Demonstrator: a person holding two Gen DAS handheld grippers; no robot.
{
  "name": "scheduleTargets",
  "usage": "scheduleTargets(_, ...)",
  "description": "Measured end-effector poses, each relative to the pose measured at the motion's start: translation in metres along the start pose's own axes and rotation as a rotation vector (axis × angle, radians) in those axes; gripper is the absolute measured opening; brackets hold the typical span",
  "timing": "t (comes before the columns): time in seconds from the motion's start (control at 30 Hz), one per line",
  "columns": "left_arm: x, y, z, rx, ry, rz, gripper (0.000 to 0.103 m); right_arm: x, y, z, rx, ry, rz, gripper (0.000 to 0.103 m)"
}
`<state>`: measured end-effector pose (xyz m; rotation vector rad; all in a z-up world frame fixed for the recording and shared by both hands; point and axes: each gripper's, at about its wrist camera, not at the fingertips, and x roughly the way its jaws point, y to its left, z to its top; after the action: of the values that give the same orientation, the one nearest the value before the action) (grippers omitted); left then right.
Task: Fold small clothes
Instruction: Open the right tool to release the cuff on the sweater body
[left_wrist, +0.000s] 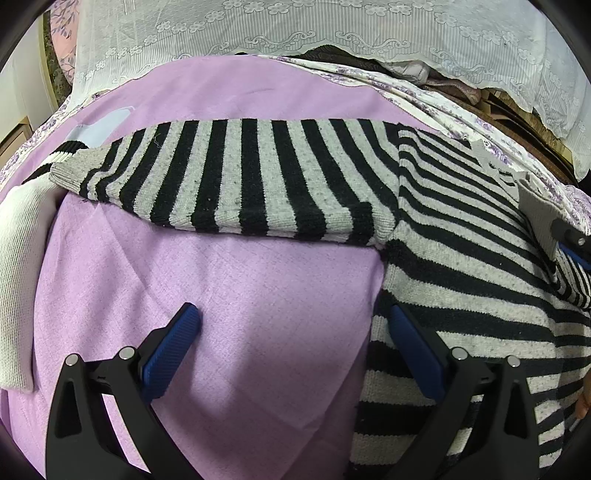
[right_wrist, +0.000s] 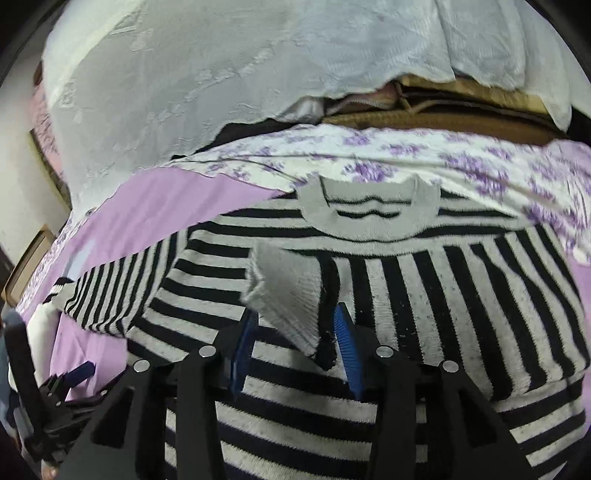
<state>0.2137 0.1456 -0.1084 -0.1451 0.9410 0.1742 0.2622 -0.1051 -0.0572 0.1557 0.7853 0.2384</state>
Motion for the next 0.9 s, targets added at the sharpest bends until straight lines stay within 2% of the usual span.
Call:
scheduleTargets(0.17, 0.0, 0.0, 0.0, 0.0, 0.0, 0.0, 0.099, -0.015, -0.014, 0.006, 0.055, -0.055, -0.01, 0.043)
scheduleTargets(0.23, 0.0, 0.0, 0.0, 0.0, 0.0, 0.001, 0.099, -0.012, -0.015, 0.005, 0.06, -0.04, 0.014, 0.043)
scheduleTargets(0.33, 0.0, 0.0, 0.0, 0.001, 0.0, 0.001, 0.099, -0.004, -0.006, -0.004, 0.036, 0.008, 0.108, 0.043)
scheduleTargets(0.4, 0.0, 0.0, 0.0, 0.001, 0.0, 0.001, 0.099, -0.001, 0.005, -0.008, -0.005, 0.033, 0.129, 0.047)
scheduleTargets(0.5, 0.0, -0.001, 0.0, 0.001, 0.0, 0.001, 0.099, -0.007, 0.008, -0.006, 0.008, -0.003, 0.139, 0.047)
scheduleTargets(0.57, 0.0, -0.001, 0.0, 0.001, 0.0, 0.002, 0.099, -0.01, 0.004, -0.004, 0.033, -0.029, 0.107, 0.047)
scheduleTargets(0.63, 0.0, -0.001, 0.0, 0.001, 0.0, 0.001, 0.099, -0.003, 0.003, -0.004, 0.017, -0.004, 0.047, 0.047)
scheduleTargets(0.73, 0.001, 0.0, -0.001, -0.002, 0.003, -0.004, 0.099, 0.033, -0.004, -0.016, 0.016, 0.182, -0.026, 0.048)
scheduleTargets(0.9, 0.004, 0.008, 0.004, -0.02, 0.044, -0.06, 0.099, 0.024, -0.009, -0.018, 0.038, 0.151, 0.004, 0.053)
